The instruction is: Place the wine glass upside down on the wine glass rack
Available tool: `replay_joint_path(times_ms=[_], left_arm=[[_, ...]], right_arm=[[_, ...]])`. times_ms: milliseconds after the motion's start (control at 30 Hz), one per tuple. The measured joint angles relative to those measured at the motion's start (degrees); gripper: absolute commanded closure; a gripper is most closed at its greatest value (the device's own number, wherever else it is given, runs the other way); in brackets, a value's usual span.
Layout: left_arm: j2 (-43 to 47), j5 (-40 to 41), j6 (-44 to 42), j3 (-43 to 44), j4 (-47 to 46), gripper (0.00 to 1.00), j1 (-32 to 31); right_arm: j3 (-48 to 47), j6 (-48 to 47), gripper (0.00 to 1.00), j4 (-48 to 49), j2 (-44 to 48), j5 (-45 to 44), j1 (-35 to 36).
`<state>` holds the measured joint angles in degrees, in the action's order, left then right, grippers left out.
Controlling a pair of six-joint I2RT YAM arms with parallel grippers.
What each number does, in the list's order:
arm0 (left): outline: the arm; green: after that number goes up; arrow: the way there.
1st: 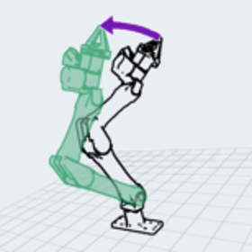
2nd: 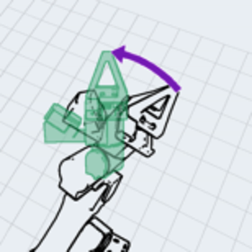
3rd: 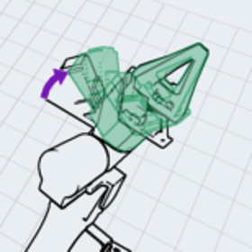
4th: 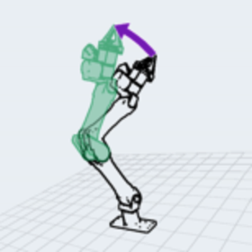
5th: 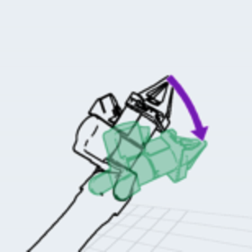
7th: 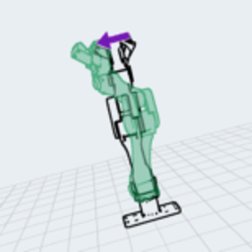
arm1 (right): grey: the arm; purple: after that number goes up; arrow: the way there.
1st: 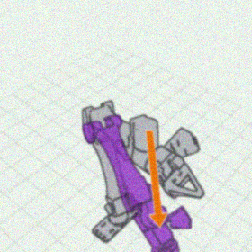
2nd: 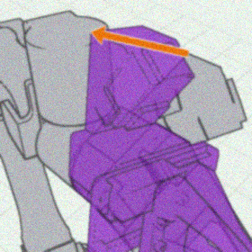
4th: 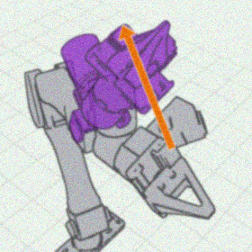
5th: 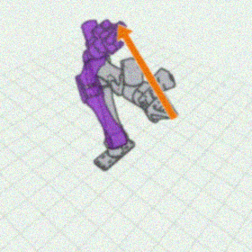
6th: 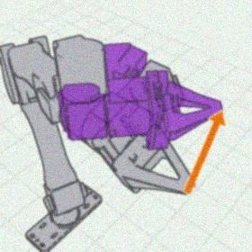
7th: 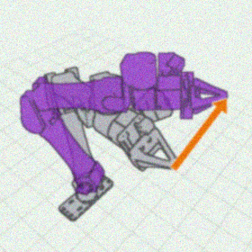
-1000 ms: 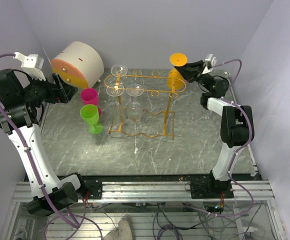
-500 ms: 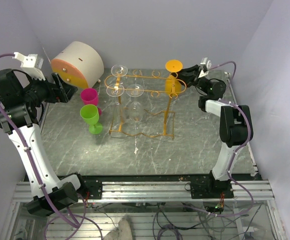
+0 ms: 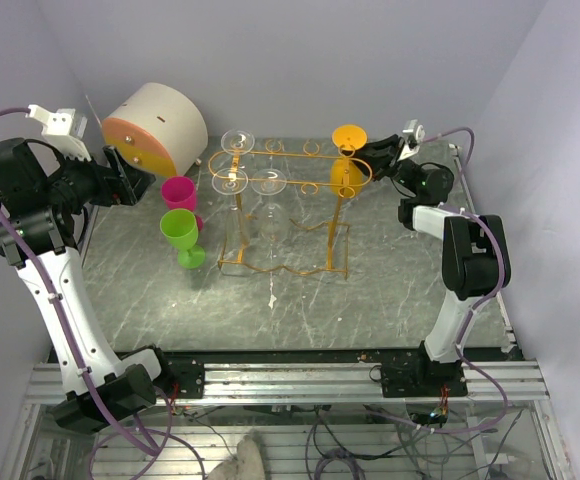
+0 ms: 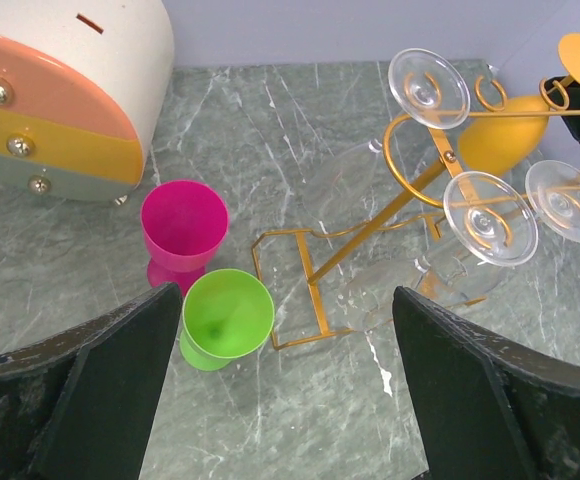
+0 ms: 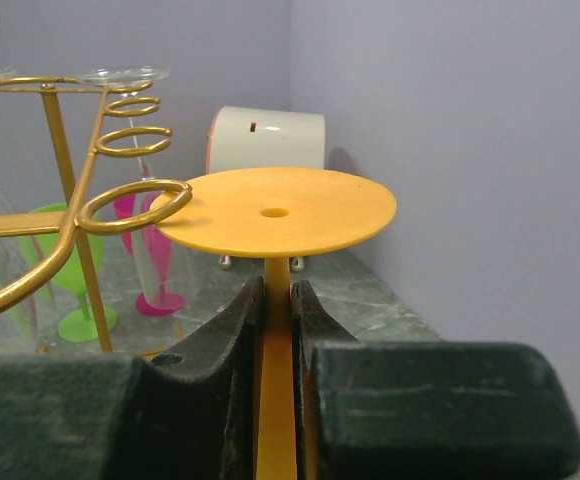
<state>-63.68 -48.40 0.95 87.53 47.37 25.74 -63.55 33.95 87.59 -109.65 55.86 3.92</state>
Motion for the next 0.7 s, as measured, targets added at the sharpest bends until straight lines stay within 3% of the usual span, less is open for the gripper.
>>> replay_joint_path(times_ms=[700], left_arm=[[-0.46, -2.25, 0.13, 0.0, -0.02, 0.06, 0.0]], right_arm=[[-5.81, 1.46, 1.0, 0.07, -2.4, -5.18, -0.11]])
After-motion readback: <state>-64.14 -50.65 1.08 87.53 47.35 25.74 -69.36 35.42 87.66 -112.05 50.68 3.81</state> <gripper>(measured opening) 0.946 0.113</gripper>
